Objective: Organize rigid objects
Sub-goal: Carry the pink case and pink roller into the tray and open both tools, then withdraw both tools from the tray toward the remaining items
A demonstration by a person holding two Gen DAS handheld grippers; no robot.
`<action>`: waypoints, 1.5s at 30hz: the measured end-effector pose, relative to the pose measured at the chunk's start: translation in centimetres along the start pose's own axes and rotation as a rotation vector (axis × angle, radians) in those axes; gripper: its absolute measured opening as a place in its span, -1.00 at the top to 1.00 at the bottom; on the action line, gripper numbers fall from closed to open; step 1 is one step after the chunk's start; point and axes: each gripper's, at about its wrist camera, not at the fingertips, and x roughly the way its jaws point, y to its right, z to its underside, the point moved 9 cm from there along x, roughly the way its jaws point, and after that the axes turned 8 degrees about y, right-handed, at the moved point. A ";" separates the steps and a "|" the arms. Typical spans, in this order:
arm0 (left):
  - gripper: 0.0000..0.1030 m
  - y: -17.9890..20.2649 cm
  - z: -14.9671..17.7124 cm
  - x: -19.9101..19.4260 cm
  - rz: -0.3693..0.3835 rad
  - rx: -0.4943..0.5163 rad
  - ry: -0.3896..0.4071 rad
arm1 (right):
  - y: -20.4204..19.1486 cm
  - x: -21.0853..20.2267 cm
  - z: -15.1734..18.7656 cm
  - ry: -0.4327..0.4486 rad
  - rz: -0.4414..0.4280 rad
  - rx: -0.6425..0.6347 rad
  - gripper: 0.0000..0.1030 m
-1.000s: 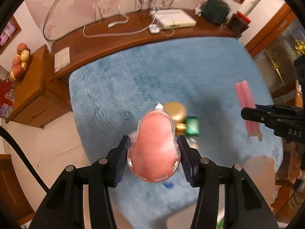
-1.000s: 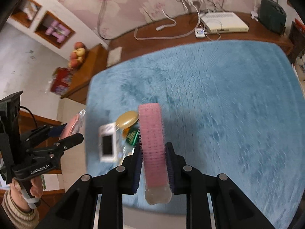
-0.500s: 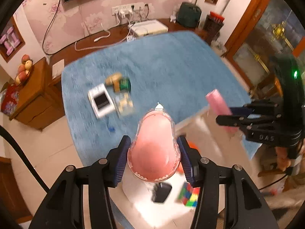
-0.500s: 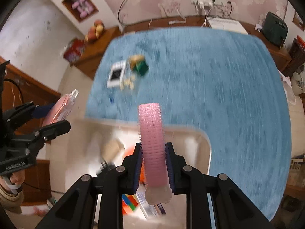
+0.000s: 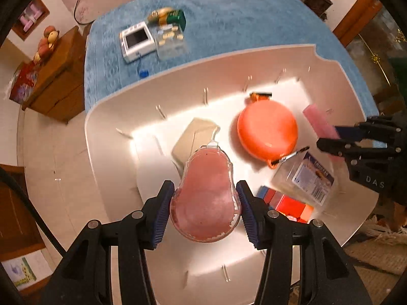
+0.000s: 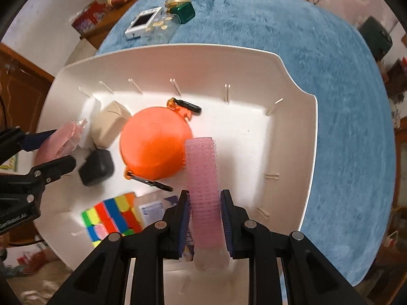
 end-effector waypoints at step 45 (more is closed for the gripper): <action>-0.49 -6.5 -10.1 -9.6 -0.057 -0.089 0.313 | -1.5 -8.2 -9.2 0.245 -0.074 0.072 -0.12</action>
